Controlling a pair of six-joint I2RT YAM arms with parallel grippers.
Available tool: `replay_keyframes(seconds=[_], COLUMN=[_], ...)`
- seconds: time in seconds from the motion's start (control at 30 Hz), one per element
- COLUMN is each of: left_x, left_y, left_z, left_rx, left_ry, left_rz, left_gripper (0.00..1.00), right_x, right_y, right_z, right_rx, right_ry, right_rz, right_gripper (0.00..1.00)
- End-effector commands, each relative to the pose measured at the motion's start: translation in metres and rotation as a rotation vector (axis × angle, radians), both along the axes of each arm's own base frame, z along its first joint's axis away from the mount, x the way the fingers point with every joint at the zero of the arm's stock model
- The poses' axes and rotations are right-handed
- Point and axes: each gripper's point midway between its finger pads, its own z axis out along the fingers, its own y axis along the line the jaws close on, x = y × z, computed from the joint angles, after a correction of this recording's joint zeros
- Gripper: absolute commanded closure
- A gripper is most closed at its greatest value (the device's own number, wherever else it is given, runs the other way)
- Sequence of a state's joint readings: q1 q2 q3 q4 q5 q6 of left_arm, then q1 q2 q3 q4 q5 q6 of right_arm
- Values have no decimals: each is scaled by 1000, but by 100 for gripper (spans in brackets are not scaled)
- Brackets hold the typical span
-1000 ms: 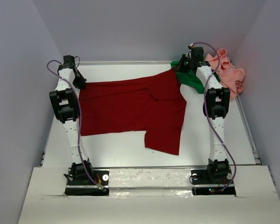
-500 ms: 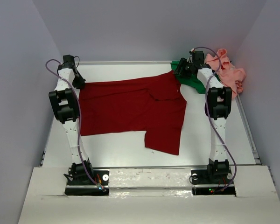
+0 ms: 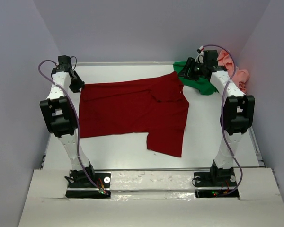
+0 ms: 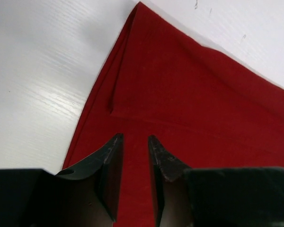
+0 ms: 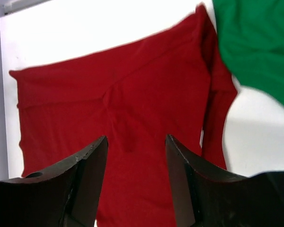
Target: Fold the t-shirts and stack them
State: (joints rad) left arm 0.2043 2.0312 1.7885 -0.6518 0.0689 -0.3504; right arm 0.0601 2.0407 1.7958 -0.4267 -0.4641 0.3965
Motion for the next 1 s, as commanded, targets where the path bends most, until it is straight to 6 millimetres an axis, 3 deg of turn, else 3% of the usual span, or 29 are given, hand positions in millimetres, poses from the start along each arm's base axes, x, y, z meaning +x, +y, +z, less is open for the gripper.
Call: replay_keyframes(seconds=[0.0, 0.13, 0.33, 0.6, 0.97], left_x=[-15, -23, -30, -29, -19], left_y=[-1, 3, 20, 34, 8], left_z=[-9, -22, -23, -25, -53], left_rx=[-30, -97, -103, -105, -267], left_ry=[22, 31, 24, 7, 2], left_rz=[-22, -11, 7, 34, -8], left_gripper=[62, 61, 55, 53, 53], right_x=[-29, -31, -12, 17, 43], right_y=[8, 8, 8, 13, 17], right_z=[-39, -59, -78, -68, -62], right_rx=[27, 17, 2, 34, 53], right_ry=[107, 133, 131, 89, 52], right_rz=[39, 55, 63, 65, 62], right_gripper=[43, 46, 47, 47, 47])
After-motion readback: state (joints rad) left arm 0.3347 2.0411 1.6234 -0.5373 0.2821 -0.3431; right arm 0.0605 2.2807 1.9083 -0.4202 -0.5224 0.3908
